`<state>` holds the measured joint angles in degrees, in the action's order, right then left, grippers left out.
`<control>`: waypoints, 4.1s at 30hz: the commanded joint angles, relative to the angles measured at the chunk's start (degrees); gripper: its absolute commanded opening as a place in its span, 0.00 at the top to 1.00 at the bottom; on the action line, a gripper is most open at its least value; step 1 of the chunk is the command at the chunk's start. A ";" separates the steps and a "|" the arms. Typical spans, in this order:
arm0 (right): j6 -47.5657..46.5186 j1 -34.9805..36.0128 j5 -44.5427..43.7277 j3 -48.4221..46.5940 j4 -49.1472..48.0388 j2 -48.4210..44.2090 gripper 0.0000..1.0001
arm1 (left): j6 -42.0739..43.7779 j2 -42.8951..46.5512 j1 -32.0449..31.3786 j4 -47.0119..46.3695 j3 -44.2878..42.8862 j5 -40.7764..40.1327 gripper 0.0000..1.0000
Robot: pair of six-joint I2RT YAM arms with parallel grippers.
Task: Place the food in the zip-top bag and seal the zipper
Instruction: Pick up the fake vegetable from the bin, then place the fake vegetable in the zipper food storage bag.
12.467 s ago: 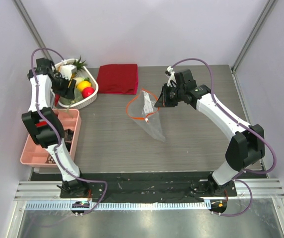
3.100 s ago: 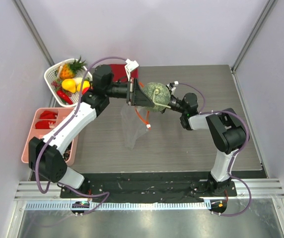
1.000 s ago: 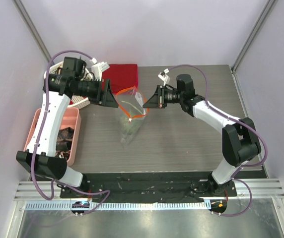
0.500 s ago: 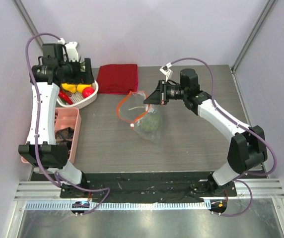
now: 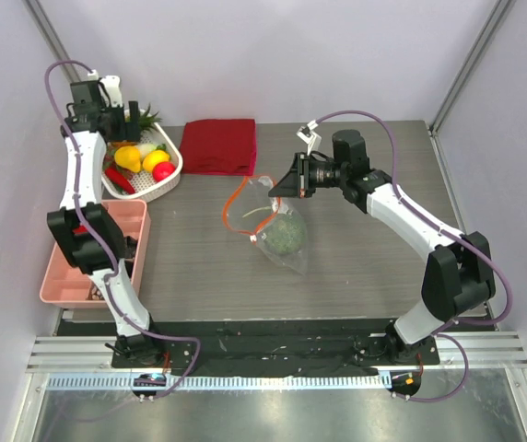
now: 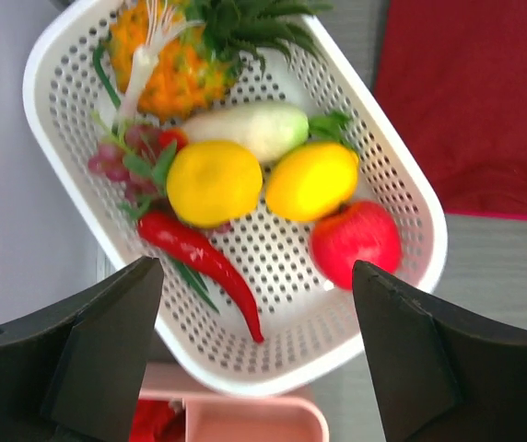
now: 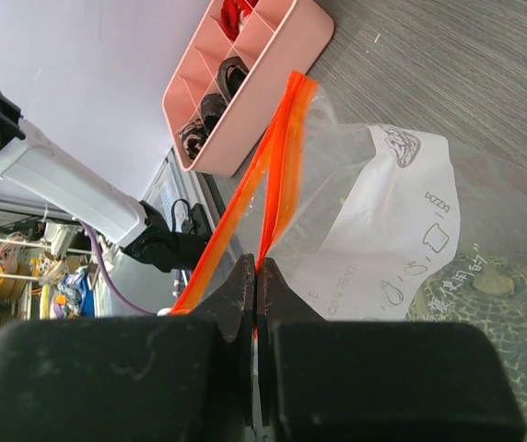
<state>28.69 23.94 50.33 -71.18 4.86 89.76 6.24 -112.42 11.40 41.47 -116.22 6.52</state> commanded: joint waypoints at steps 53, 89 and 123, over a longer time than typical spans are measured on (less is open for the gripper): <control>2.34 -0.39 1.18 -5.20 -0.82 4.73 0.99 | 13.36 -26.81 6.71 -30.31 -18.87 10.34 0.91; 1.28 -0.57 1.00 -3.97 -0.99 1.83 0.99 | -5.34 15.19 5.30 -36.21 6.09 21.41 1.00; 19.92 0.93 6.18 7.10 -29.74 7.28 0.99 | -66.94 38.51 -18.43 -59.87 34.48 53.85 1.00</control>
<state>52.23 26.74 54.33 -63.72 -23.35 98.50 -44.75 -74.50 -4.62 -2.15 -84.01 54.94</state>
